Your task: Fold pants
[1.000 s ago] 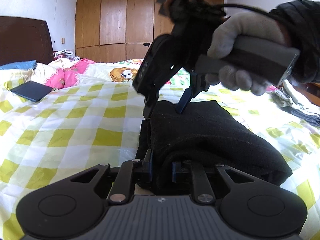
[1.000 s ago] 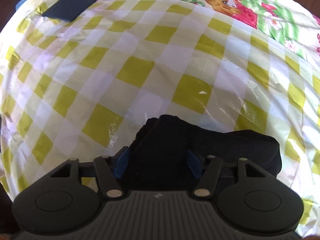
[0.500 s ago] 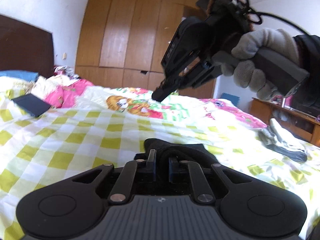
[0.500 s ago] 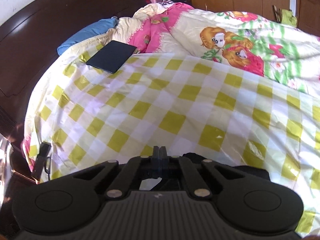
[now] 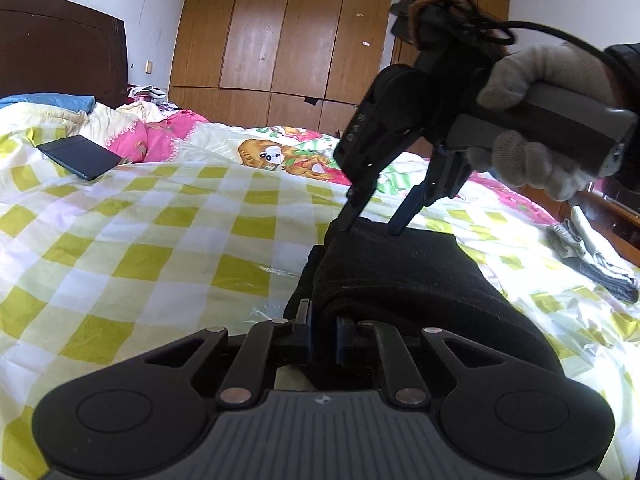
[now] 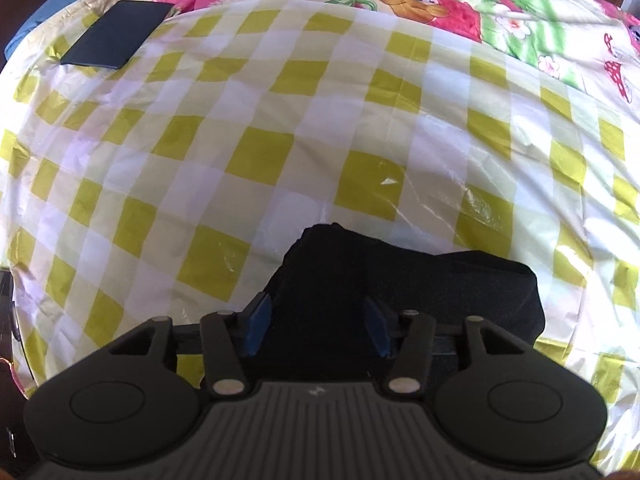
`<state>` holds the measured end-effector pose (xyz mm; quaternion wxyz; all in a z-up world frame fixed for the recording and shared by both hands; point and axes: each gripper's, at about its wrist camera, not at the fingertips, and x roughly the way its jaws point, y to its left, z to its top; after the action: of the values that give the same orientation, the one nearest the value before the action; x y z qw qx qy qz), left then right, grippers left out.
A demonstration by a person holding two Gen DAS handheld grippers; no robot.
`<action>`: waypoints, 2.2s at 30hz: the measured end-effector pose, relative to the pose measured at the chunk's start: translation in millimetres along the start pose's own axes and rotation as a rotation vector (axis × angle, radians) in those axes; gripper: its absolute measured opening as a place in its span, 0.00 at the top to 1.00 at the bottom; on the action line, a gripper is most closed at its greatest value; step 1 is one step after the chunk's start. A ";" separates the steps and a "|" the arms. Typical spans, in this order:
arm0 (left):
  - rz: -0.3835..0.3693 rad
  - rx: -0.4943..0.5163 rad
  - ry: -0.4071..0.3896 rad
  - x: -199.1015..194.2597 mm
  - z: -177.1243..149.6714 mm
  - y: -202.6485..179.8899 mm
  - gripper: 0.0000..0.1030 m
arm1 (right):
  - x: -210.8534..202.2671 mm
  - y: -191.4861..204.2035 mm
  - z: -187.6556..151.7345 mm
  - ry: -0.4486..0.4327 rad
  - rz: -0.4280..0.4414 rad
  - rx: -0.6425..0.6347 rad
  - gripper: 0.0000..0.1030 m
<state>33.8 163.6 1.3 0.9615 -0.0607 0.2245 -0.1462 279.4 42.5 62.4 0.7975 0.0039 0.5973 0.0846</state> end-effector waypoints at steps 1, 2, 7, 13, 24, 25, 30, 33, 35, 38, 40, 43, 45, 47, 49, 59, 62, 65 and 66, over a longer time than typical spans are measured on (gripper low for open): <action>-0.003 0.005 -0.010 -1.7 0.6 -1.4 0.75 | 5.1 2.8 3.4 0.035 0.001 0.006 0.43; -0.006 0.018 -0.024 -4.2 2.0 -4.0 0.75 | 8.9 5.9 6.0 0.058 -0.005 0.009 0.41; -0.035 0.075 -0.078 -13.6 4.0 -17.3 0.75 | 25.0 19.1 2.7 0.034 -0.151 -0.086 0.47; -0.064 0.026 -0.108 -19.2 10.4 -9.8 0.75 | -23.4 1.7 -2.4 -0.043 -0.042 -0.063 0.90; 0.010 -0.193 -0.101 -3.6 16.1 44.4 0.75 | -7.6 18.8 22.1 -0.188 0.068 0.033 0.99; 0.009 -0.238 -0.082 3.0 14.3 54.9 0.75 | 1.6 17.7 18.5 -0.194 0.050 0.027 0.99; 0.055 -0.241 -0.040 24.3 10.0 71.5 0.75 | -1.6 3.1 9.8 -0.213 0.116 -0.018 0.83; 0.051 -0.258 0.003 32.5 4.4 76.0 0.75 | -6.6 -11.1 19.8 -0.284 0.058 -0.094 0.42; 0.057 -0.245 0.016 34.7 2.6 74.5 0.75 | 0.5 -24.1 26.6 -0.247 0.094 -0.097 0.39; 0.059 -0.245 0.026 34.4 1.0 73.8 0.75 | 13.2 -35.8 25.6 -0.185 0.226 -0.103 0.39; 0.050 -0.263 0.027 35.5 0.3 76.1 0.75 | 25.0 -36.4 23.0 -0.168 0.230 -0.117 0.41; 0.046 -0.278 0.029 37.0 1.2 78.5 0.75 | 34.0 -33.7 19.3 -0.137 0.212 -0.137 0.80; 0.080 -0.243 0.046 39.9 2.1 73.4 0.74 | 34.3 -34.9 21.4 -0.161 0.198 -0.147 0.84; 0.123 -0.189 0.086 51.2 -0.4 66.1 0.74 | 50.4 -41.1 24.4 -0.154 0.203 -0.097 0.84; 0.159 -0.144 0.125 63.0 -4.7 61.3 0.74 | 67.5 -41.3 19.0 -0.172 0.192 -0.101 0.84; 0.296 -0.102 0.159 13.9 -4.9 73.3 0.68 | -5.8 -72.5 0.7 -0.401 0.223 -0.035 0.63; 0.330 0.007 0.103 -13.4 13.1 61.2 0.68 | -28.7 -75.5 -22.8 -0.423 0.287 -0.045 0.62; 0.267 0.097 0.020 -15.6 47.4 36.6 0.68 | -31.4 -69.1 -49.4 -0.393 0.317 -0.087 0.62; 0.227 0.116 0.000 -9.3 56.6 27.7 0.68 | -29.0 -67.3 -56.7 -0.374 0.321 -0.092 0.62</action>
<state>58.3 195.7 50.5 0.9738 0.0209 0.2213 -0.0489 226.2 -33.3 66.6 0.8698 0.0777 0.4268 0.2350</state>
